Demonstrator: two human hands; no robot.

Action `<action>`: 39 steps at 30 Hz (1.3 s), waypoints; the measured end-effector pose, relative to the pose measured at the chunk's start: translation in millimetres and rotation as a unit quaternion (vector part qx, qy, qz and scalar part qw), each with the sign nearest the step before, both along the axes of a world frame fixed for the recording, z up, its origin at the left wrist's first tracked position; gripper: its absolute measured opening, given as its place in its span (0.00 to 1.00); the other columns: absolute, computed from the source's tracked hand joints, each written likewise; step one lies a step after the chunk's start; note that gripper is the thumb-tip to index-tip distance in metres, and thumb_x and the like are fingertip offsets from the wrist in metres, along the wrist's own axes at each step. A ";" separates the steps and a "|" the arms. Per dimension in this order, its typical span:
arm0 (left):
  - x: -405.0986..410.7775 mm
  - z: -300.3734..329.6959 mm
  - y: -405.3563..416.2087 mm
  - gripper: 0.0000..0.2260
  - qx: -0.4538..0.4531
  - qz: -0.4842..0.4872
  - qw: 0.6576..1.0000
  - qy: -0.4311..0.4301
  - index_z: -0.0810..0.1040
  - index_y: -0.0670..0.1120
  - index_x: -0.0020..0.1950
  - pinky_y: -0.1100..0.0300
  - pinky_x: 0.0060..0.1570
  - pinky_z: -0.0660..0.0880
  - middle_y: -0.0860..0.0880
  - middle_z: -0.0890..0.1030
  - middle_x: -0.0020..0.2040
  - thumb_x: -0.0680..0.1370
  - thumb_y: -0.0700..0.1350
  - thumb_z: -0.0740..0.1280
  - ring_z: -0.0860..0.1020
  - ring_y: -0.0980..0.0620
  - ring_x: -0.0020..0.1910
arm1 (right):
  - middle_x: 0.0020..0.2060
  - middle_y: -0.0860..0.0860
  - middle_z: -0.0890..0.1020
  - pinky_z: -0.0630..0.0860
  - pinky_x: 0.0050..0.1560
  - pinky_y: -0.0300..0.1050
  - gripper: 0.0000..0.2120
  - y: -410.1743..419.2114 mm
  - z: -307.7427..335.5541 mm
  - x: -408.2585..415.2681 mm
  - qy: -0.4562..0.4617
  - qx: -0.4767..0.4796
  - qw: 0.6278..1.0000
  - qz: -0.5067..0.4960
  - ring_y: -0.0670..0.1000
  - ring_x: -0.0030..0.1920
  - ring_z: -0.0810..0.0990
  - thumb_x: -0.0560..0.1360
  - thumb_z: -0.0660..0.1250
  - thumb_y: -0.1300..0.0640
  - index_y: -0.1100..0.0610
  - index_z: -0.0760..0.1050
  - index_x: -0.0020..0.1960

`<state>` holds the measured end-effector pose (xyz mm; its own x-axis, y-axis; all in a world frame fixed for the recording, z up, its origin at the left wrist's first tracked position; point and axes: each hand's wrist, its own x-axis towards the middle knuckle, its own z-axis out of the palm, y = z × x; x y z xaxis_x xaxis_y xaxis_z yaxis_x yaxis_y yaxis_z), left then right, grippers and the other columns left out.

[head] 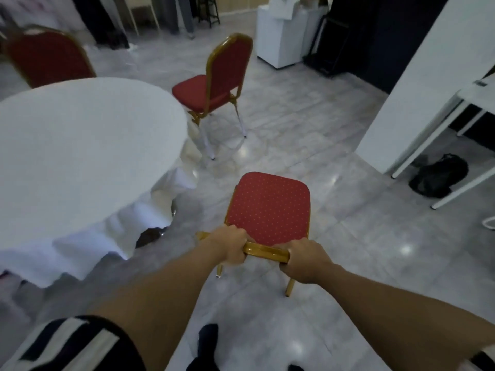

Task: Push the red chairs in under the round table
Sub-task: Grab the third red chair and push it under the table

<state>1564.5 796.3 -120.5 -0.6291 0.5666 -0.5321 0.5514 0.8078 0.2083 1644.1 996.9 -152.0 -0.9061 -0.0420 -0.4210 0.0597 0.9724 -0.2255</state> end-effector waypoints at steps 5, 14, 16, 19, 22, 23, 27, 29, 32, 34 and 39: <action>68.7 -1.1 12.5 0.13 0.015 0.116 0.993 -0.008 0.84 0.53 0.59 0.50 0.57 0.79 0.45 0.85 0.53 0.78 0.44 0.65 0.83 0.41 0.55 | 0.44 0.46 0.85 0.82 0.54 0.48 0.16 27.4 5.4 17.3 0.001 0.005 0.993 0.120 0.52 0.46 0.83 0.76 0.69 0.46 0.41 0.82 0.63; 173.3 -5.0 34.4 0.05 0.031 0.268 0.963 -0.018 0.77 0.51 0.47 0.47 0.58 0.79 0.46 0.80 0.45 0.78 0.42 0.63 0.82 0.41 0.53 | 0.42 0.44 0.77 0.76 0.47 0.43 0.18 46.6 15.5 34.2 -0.031 0.018 0.964 0.263 0.50 0.43 0.80 0.78 0.67 0.49 0.37 0.80 0.66; 187.7 -9.0 35.2 0.13 0.028 0.287 0.957 -0.018 0.82 0.50 0.59 0.46 0.59 0.79 0.45 0.84 0.51 0.77 0.43 0.63 0.82 0.41 0.54 | 0.44 0.44 0.79 0.76 0.47 0.44 0.19 45.1 18.0 33.8 -0.035 0.020 0.957 0.289 0.50 0.43 0.79 0.79 0.67 0.49 0.34 0.78 0.67; 208.7 -13.2 32.0 0.20 0.032 0.316 0.948 -0.029 0.81 0.54 0.65 0.45 0.58 0.81 0.46 0.85 0.53 0.74 0.48 0.62 0.83 0.41 0.53 | 0.43 0.42 0.81 0.73 0.45 0.43 0.20 37.1 22.8 37.3 -0.033 0.031 0.943 0.330 0.48 0.42 0.79 0.79 0.66 0.49 0.31 0.77 0.68; 225.7 -10.3 30.9 0.22 0.048 0.339 0.939 -0.031 0.81 0.55 0.64 0.47 0.56 0.82 0.47 0.85 0.51 0.72 0.53 0.62 0.83 0.42 0.51 | 0.45 0.43 0.85 0.73 0.44 0.43 0.19 29.0 26.3 41.1 -0.037 0.030 0.932 0.359 0.48 0.42 0.79 0.79 0.65 0.49 0.31 0.78 0.66; 230.8 -10.7 30.5 0.22 0.054 0.345 0.937 -0.025 0.81 0.56 0.64 0.47 0.56 0.82 0.47 0.86 0.51 0.71 0.55 0.61 0.83 0.42 0.50 | 0.46 0.43 0.85 0.73 0.44 0.43 0.19 26.9 27.8 42.4 -0.037 0.034 0.929 0.368 0.48 0.42 0.79 0.79 0.65 0.50 0.31 0.78 0.66; 243.8 -14.8 24.8 0.24 0.047 0.359 0.932 -0.005 0.75 0.59 0.72 0.47 0.55 0.82 0.46 0.86 0.53 0.75 0.55 0.62 0.84 0.41 0.51 | 0.45 0.43 0.85 0.72 0.44 0.43 0.19 19.3 31.7 44.3 -0.017 0.038 0.919 0.393 0.48 0.42 0.77 0.79 0.64 0.48 0.33 0.78 0.66; 244.4 -17.2 22.4 0.27 0.053 0.371 0.927 -0.008 0.71 0.61 0.75 0.48 0.54 0.82 0.47 0.85 0.53 0.75 0.53 0.61 0.84 0.42 0.51 | 0.44 0.43 0.84 0.72 0.45 0.42 0.17 17.0 32.3 43.9 -0.012 0.033 0.918 0.394 0.48 0.42 0.77 0.79 0.65 0.47 0.34 0.79 0.66; 235.1 -15.1 18.9 0.26 0.063 0.374 0.925 -0.015 0.72 0.60 0.75 0.48 0.53 0.82 0.46 0.85 0.53 0.76 0.50 0.62 0.84 0.41 0.51 | 0.44 0.43 0.85 0.73 0.45 0.42 0.16 13.5 31.7 37.1 -0.012 0.026 0.919 0.393 0.47 0.41 0.78 0.80 0.65 0.45 0.34 0.79 0.65; 226.7 -13.4 12.3 0.23 0.059 0.388 0.920 -0.018 0.75 0.57 0.72 0.47 0.55 0.82 0.45 0.84 0.55 0.77 0.49 0.63 0.83 0.41 0.52 | 0.41 0.42 0.82 0.73 0.45 0.42 0.17 6.5 32.5 30.9 -0.014 0.019 0.924 0.383 0.48 0.41 0.77 0.79 0.66 0.47 0.31 0.79 0.65; 196.1 -19.3 -23.4 0.24 0.068 0.435 0.898 -0.018 0.79 0.62 0.69 0.46 0.54 0.82 0.50 0.85 0.53 0.74 0.46 0.61 0.84 0.44 0.51 | 0.41 0.43 0.82 0.70 0.41 0.43 0.17 -28.5 29.2 2.7 -0.014 0.004 0.928 0.372 0.51 0.44 0.80 0.77 0.65 0.50 0.32 0.81 0.60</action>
